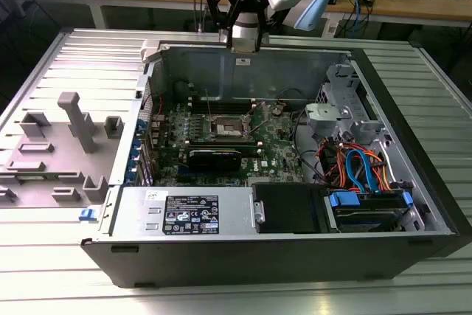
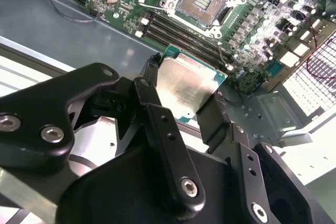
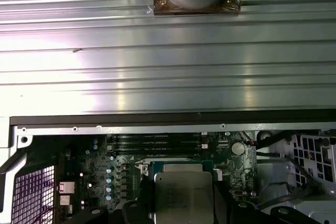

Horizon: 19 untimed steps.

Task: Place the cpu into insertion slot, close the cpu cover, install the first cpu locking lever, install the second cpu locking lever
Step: 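Place the cpu into insertion slot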

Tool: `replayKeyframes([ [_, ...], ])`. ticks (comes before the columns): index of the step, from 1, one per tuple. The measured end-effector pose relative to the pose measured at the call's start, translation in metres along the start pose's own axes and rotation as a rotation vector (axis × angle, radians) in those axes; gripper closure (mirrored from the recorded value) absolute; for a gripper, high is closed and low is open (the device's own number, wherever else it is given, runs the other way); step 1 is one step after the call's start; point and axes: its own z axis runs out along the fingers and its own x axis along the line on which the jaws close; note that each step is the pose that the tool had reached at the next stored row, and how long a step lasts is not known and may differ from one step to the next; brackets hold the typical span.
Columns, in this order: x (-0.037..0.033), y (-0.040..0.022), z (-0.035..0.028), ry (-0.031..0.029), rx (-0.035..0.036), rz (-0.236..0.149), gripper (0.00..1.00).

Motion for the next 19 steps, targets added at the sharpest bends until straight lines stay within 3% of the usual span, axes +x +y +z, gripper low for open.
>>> replayKeyframes([
  [14,-0.0001,-0.0051,-0.0004,0.0000,0.0000,0.000,0.45],
  [19,-0.0002,-0.0061,0.0002,-0.0040,-0.0007,0.045,0.45],
])
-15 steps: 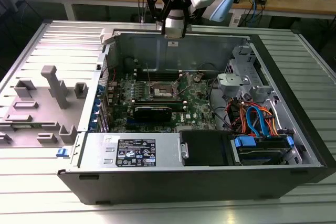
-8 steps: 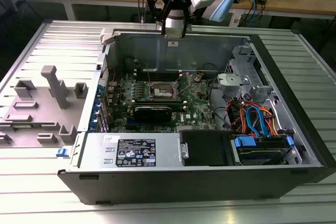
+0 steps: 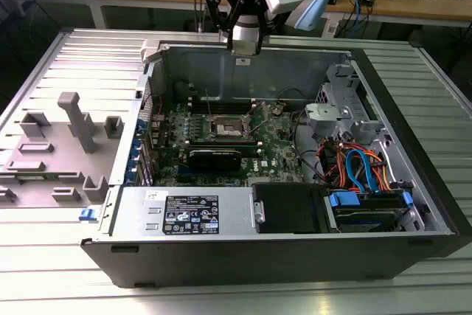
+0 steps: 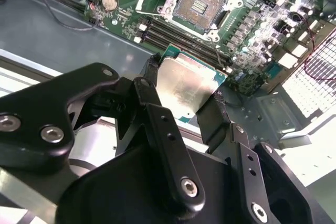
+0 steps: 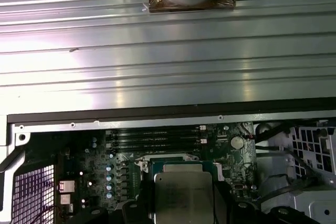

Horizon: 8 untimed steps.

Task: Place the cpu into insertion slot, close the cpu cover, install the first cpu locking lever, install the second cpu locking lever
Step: 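Place the cpu into insertion slot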

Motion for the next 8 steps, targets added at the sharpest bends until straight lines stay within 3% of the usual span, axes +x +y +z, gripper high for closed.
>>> replayKeyframes([
  [4,-0.0002,-0.0022,0.0012,-0.0022,-0.0007,0.023,0.45],
  [6,-0.0005,-0.0088,0.0012,-0.0022,-0.0007,0.024,0.45],
  [8,-0.0006,-0.0095,0.0023,-0.0026,-0.0005,0.028,0.45],
])
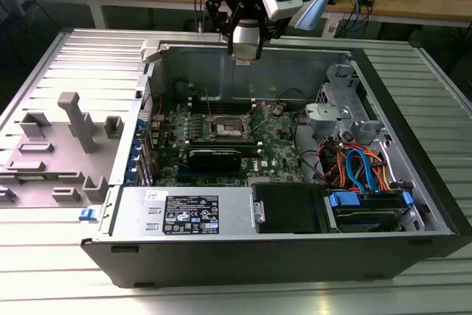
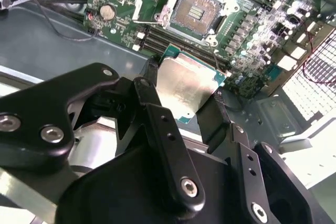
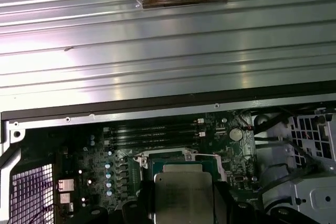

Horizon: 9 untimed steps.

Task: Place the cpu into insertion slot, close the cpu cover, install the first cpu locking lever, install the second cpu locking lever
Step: 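Place the cpu into insertion slot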

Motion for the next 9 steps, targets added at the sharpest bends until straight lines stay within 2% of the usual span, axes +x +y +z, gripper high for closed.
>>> replayKeyframes([
  [7,-0.0001,-0.0004,0.0038,-0.0063,-0.0016,0.094,0.45],
  [9,-0.0001,-0.0012,0.0053,-0.0066,-0.0015,0.101,0.45],
])
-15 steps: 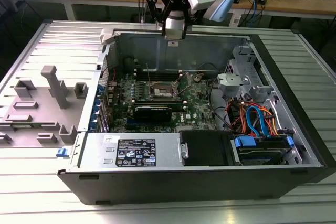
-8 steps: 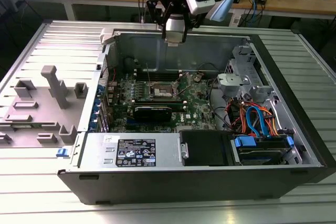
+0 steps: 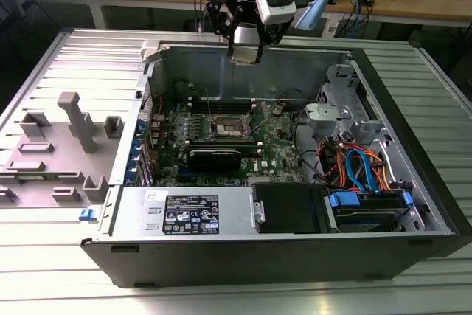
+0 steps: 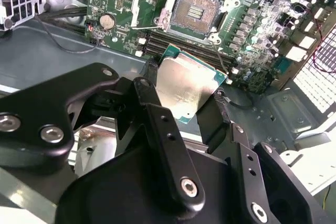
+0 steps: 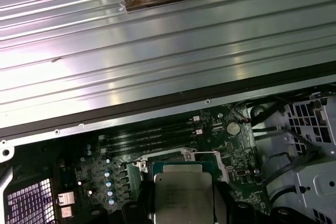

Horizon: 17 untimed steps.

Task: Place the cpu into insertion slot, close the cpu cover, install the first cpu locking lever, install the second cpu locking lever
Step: 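Place the cpu into insertion slot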

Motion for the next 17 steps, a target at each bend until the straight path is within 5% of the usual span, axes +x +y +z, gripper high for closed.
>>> replayKeyframes([
  [17,-0.0001,-0.0001,0.0003,-0.0009,0.0000,0.011,0.45],
])
